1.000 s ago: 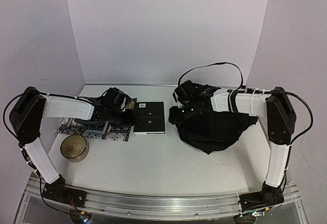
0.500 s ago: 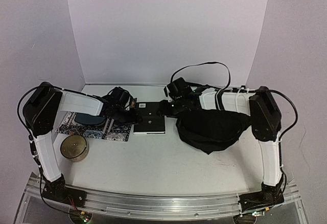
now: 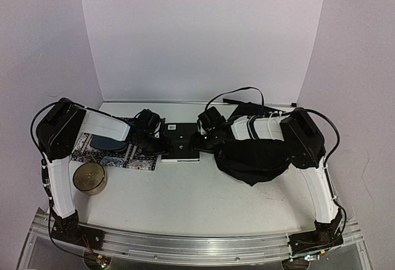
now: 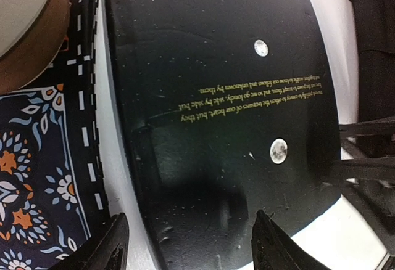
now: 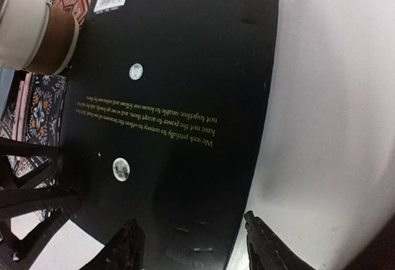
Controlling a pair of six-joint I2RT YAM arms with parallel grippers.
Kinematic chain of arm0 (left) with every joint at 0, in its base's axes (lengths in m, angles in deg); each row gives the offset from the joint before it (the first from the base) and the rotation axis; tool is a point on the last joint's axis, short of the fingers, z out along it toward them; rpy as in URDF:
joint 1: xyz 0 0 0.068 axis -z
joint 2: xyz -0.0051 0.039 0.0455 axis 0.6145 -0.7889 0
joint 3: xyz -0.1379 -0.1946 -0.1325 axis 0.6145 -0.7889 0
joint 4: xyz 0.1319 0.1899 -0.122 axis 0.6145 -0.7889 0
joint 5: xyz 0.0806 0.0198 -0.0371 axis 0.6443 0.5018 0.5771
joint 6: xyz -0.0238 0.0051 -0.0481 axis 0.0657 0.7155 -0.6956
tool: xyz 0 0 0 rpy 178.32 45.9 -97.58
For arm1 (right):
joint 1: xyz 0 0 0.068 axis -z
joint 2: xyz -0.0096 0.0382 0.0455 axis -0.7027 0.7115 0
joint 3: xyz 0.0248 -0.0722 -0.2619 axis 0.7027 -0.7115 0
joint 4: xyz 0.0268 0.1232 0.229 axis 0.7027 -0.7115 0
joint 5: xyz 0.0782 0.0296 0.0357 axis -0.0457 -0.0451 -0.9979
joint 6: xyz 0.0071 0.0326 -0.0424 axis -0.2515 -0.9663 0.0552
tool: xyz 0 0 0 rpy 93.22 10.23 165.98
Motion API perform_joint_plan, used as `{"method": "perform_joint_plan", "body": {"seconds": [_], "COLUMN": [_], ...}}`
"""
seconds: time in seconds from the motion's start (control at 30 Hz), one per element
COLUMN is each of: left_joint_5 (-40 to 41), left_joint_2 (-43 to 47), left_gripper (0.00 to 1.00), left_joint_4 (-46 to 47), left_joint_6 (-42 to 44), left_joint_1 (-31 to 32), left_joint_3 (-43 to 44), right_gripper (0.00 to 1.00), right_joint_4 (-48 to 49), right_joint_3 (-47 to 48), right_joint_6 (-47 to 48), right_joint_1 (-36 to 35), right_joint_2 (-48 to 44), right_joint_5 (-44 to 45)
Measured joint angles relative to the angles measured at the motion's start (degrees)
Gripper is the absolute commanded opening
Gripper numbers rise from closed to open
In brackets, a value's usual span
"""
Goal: Pack the student bag
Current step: Move the book to the center of the board, then adjust the book at the center of the board.
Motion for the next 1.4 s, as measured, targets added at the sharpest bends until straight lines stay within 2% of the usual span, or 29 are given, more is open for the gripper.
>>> {"method": "perform_joint_plan", "body": {"seconds": [0.13,0.27,0.47,0.67,0.87,1.03,1.13,1.4], "left_joint_5": [-2.1,-3.7,-6.1,-7.1,-8.7,-9.4,-8.7,-7.3], "left_joint_2": [-0.1,-0.1,2.0,7.9,19.1,30.7,34.9,33.4], "left_gripper": [0.67,0.66,0.61,0.61,0.62,0.66,0.71,0.81], "left_joint_4": [0.0,0.0,1.8,2.6,2.6,3.9,4.1,5.4], "left_joint_6": [-0.1,-0.5,-2.6,-5.0,-8.3,-11.2,-12.6,-14.2], "left_joint_1": [0.0,-0.3,0.1,3.2,9.0,10.4,10.2,10.2], "left_joint_3": [0.1,0.0,-3.4,-10.8,-22.7,-31.9,-34.1,-34.4], "right_gripper": [0.52,0.46,0.41,0.41,0.42,0.46,0.5,0.52], "right_joint_4": [1.5,3.6,6.9,7.9,7.7,8.0,8.0,8.1], "right_joint_3": [0.0,-1.7,-8.7,-17.8,-29.7,-36.9,-38.6,-37.7], "right_joint_6": [-1.1,-1.5,-2.0,-2.4,-4.4,-6.4,-7.2,-8.4], "right_joint_1": [0.0,0.0,-0.7,-4.2,-11.0,-15.9,-16.3,-15.4], "right_joint_2": [1.1,0.7,-3.1,-9.1,-18.3,-24.3,-26.7,-27.5], "right_joint_5": [-1.8,-2.7,-3.3,-2.6,-2.5,-4.0,-3.7,0.0]}}
